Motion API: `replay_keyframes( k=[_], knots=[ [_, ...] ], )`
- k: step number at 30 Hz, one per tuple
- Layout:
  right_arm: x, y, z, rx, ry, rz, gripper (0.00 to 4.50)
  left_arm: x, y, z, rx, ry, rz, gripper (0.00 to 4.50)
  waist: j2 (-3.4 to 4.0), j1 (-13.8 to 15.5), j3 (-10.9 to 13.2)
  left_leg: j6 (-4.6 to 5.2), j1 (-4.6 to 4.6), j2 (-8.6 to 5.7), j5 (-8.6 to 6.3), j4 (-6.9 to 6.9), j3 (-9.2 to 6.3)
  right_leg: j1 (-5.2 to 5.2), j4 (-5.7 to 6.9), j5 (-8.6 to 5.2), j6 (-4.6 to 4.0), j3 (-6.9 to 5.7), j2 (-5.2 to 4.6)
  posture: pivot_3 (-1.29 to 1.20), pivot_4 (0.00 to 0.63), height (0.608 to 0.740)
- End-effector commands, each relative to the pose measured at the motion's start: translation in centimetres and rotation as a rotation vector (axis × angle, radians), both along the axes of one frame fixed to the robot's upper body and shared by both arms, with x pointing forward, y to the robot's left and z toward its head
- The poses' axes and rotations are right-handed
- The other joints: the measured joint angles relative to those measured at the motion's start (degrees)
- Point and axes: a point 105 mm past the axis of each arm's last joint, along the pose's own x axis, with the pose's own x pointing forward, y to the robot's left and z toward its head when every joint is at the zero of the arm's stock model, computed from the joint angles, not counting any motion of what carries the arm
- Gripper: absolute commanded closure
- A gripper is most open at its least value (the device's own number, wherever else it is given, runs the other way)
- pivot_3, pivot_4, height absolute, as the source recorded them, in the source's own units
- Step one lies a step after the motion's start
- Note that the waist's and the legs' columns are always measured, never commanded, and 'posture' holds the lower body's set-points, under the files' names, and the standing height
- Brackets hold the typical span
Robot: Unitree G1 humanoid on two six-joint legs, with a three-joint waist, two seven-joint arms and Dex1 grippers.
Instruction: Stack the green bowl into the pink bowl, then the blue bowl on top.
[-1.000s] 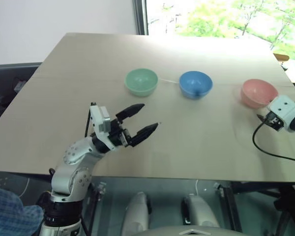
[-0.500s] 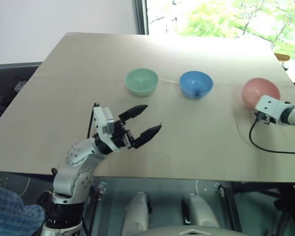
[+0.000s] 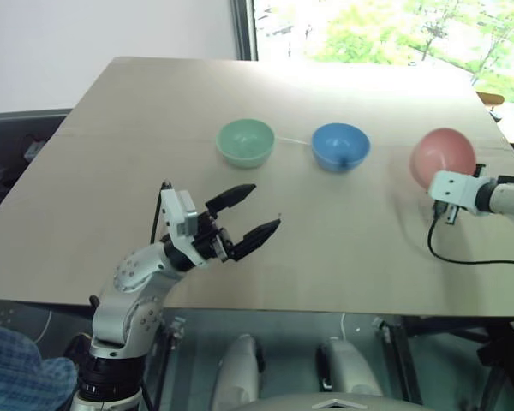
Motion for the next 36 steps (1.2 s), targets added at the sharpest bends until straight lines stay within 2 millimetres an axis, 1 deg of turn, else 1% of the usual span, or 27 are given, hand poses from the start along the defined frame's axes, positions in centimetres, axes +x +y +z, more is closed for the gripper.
replay_keyframes(
  k=[1, 3, 5, 7, 9, 11, 14, 18, 20, 22, 23, 26, 28, 30, 31, 32, 34, 36],
  knots=[
    [-2.2, 6.2, 3.7, -0.008, -0.021, 0.244, 4.39, -0.2, 0.4, 0.3, 0.03, -0.04, 0.001, 0.0, 0.02, 0.01, 0.01, 0.0, 0.01, 0.0, 0.0, 0.0, 0.0, 0.0, 0.01, 0.0, 0.0, 0.0, 0.0, 0.0, 0.15, 0.74],
    [-3.9, 8.5, 3.7, -0.009, 0.037, 0.326, 4.39, -0.2, 0.4, 0.1, 0.044, -0.037, 0.002, 0.0, 0.03, 0.09, 0.01, 0.0, -0.01, 0.03, 0.0, -0.02, -0.02, -0.01, 0.01, 0.0, 0.0, -0.03, 0.02, 0.0, 0.15, 0.74],
    [-5.8, 11.2, 3.8, -0.041, 0.077, 0.428, 4.39, -0.3, 0.3, 0.1, 0.045, -0.037, -0.005, 0.0, 0.02, 0.22, 0.01, 0.0, -0.01, 0.02, 0.0, -0.02, -0.03, -0.01, 0.0, 0.0, 0.0, -0.04, 0.01, 0.0, 0.15, 0.74],
    [-7.4, 14.5, 4.0, -0.03, 0.109, 0.531, 4.39, -0.3, 0.2, 0.2, 0.045, -0.035, -0.011, 0.0, 0.02, 0.31, 0.01, 0.0, -0.03, 0.02, 0.0, 0.0, -0.05, 0.0, -0.01, 0.0, 0.0, -0.08, -0.01, 0.0, 0.15, 0.74],
    [-8.7, 16.8, 3.8, -0.057, 0.134, 0.612, 4.39, -0.2, 0.1, 0.2, 0.051, -0.036, -0.018, 0.0, 0.02, 0.14, 0.01, 0.01, -0.02, 0.02, 0.0, 0.01, -0.07, 0.0, 0.02, 0.0, 0.0, -0.09, 0.0, 0.0, 0.15, 0.74],
    [-9.2, 18.1, 3.6, -0.078, 0.153, 0.648, 4.39, 0.0, 0.1, 0.3, 0.055, -0.039, -0.02, 0.0, 0.02, 0.14, 0.01, 0.01, 0.0, 0.02, 0.0, 0.01, -0.08, -0.01, 0.03, -0.01, -0.01, -0.09, 0.0, 0.0, 0.15, 0.74],
    [-9.2, 19.5, 2.9, -0.087, 0.157, 0.676, 4.39, 0.0, 0.0, 0.3, 0.058, -0.04, -0.023, 0.0, 0.0, 0.34, 0.0, 0.01, -0.02, 0.02, -0.01, 0.05, -0.09, 0.0, 0.02, -0.01, -0.01, -0.12, 0.0, 0.0, 0.15, 0.74],
    [-8.7, 19.6, 2.3, -0.117, 0.158, 0.678, 4.39, -0.1, 0.1, 0.2, 0.065, -0.038, -0.027, 0.0, -0.01, 0.39, 0.0, 0.01, -0.07, 0.01, -0.01, 0.05, -0.1, -0.02, 0.01, -0.01, -0.02, -0.14, 0.0, 0.0, 0.15, 0.74],
    [-8.7, 19.5, 2.1, -0.121, 0.166, 0.679, 3.79, -0.1, 0.1, 0.2, 0.07, -0.037, -0.025, 0.0, -0.01, 0.32, 0.0, 0.01, -0.08, 0.01, -0.01, 0.05, -0.08, -0.03, 0.0, -0.01, -0.02, -0.13, 0.0, 0.0, 0.15, 0.74],
    [-8.9, 19.2, 1.9, -0.112, 0.195, 0.672, 3.37, -0.2, 0.1, 0.1, 0.076, -0.036, -0.025, 0.0, -0.01, 0.25, 0.0, 0.01, -0.07, 0.01, -0.01, 0.05, -0.09, -0.03, 0.01, -0.01, -0.02, -0.13, 0.0, 0.0, 0.15, 0.74],
    [-9.1, 19.0, 1.7, -0.111, 0.213, 0.669, 2.86, -0.2, 0.1, 0.1, 0.076, -0.035, -0.025, 0.0, -0.01, 0.24, 0.0, 0.01, -0.06, 0.02, -0.01, 0.05, -0.09, -0.03, 0.02, -0.01, -0.02, -0.13, 0.0, 0.0, 0.15, 0.74],
    [-9.4, 18.6, 1.6, -0.086, 0.239, 0.647, 2.08, -0.2, 0.1, 0.1, 0.079, -0.033, -0.028, 0.0, -0.01, 0.24, 0.0, 0.01, -0.06, 0.02, -0.01, 0.05, -0.09, -0.02, 0.01, -0.01, -0.02, -0.13, 0.0, 0.0, 0.15, 0.74],
    [-9.6, 18.5, 2.0, -0.038, 0.253, 0.627, 1.42, -0.2, 0.1, 0.1, 0.081, -0.032, -0.03, 0.0, -0.01, 0.26, 0.0, 0.01, -0.07, 0.02, -0.01, 0.05, -0.09, -0.03, 0.01, -0.01, -0.02, -0.13, 0.0, 0.0, 0.15, 0.74],
    [-9.7, 18.1, 3.4, 0.081, 0.261, 0.578, 0.56, -0.1, 0.1, 0.1, 0.085, -0.033, -0.031, 0.0, -0.01, 0.22, 0.0, 0.01, -0.07, 0.02, -0.01, 0.05, -0.09, -0.03, 0.01, -0.01, -0.02, -0.13, 0.0, 0.0, 0.15, 0.74],
    [-9.9, 17.6, 4.2, 0.177, 0.304, 0.534, 0.18, 0.0, 0.2, 0.2, 0.091, -0.03, -0.026, 0.0, -0.01, 0.22, 0.01, 0.01, -0.06, 0.02, -0.01, 0.05, -0.1, -0.03, 0.02, -0.01, -0.02, -0.13, 0.0, 0.0, 0.15, 0.74],
    [-10.3, 17.1, 4.9, 0.258, 0.353, 0.502, 0.06, 0.1, 0.4, 0.2, 0.1, -0.025, -0.016, 0.0, -0.02, 0.26, 0.01, 0.01, -0.07, 0.02, -0.01, 0.05, -0.1, -0.03, 0.02, -0.01, -0.02, -0.13, 0.0, 0.0, 0.15, 0.74],
    [-11.3, 16.3, 6.2, 0.387, 0.397, 0.492, 0.02, 1.3, 1.0, -0.5, 0.176, -0.003, 0.054, 0.0, -0.04, 0.48, 0.01, 0.01, -0.08, 0.02, -0.01, 0.05, -0.15, -0.01, 0.01, 0.0, -0.02, -0.16, 0.0, 0.0, 0.15, 0.74],
    [-11.3, 15.3, 7.9, 0.547, 0.336, 0.441, 0.02, 2.7, 1.7, -0.4, 0.209, -0.007, 0.127, 0.0, -0.07, 0.67, -0.01, 0.01, -0.06, 0.01, -0.01, 0.05, -0.17, 0.01, 0.0, -0.01, -0.03, -0.2, 0.0, 0.0, 0.15, 0.74]
  ],
)
